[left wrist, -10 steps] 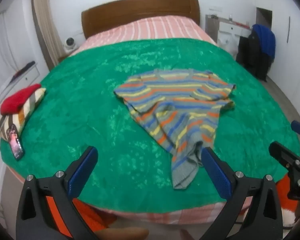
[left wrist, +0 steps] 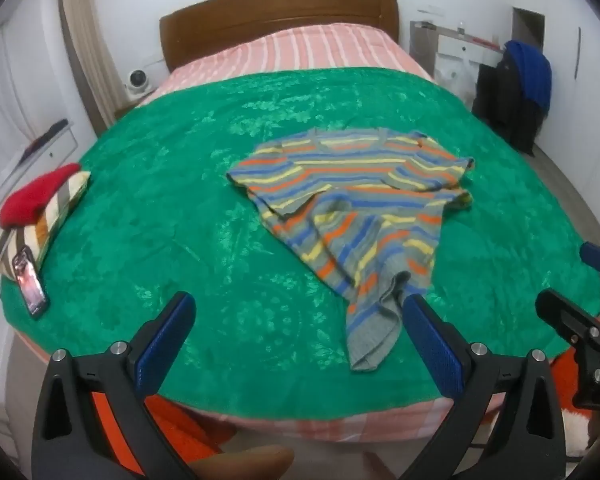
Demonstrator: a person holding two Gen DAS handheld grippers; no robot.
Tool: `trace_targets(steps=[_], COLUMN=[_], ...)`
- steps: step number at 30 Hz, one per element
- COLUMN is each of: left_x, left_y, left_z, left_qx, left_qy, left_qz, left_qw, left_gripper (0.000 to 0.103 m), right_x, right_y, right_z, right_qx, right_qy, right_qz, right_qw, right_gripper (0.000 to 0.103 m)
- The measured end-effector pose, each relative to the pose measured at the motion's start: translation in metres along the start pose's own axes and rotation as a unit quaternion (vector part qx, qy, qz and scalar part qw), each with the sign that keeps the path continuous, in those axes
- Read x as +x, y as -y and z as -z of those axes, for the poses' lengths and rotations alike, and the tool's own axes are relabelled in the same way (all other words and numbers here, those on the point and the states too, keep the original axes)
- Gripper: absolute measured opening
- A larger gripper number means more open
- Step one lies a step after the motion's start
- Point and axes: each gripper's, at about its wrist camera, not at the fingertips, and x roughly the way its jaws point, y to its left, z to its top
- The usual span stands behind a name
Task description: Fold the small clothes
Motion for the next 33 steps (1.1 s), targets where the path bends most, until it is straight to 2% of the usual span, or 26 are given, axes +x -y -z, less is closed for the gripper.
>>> trace_targets(steps=[16,25,33], left_x=[0.017,0.021,0.023], left_y=[-0.001,-0.004,-0.005], left_z=[0.010,0.013,0.014], left_qx=[-0.005,-0.007,-0.009], left_qy=[-0.042,-0.048,-0.052], left_qz=[0.010,0.002,0.010], left_qw=[0.9991,0.9988,0.9985], left_gripper=[0.103,0.103,0.103], right_x=[0.013,0.016,0.022], right_y=[0.006,0.007,0.007], right_z=[0.006,0.007,0.009], right_qx=[0.016,0.023,0.025], right_qy=[-0.030,-0.033,-0.046], right_qz=[-0.009,-0.013,-0.006], right_qw=[0.999,0.999,0.999], right_gripper=[0.103,0.103,0.103])
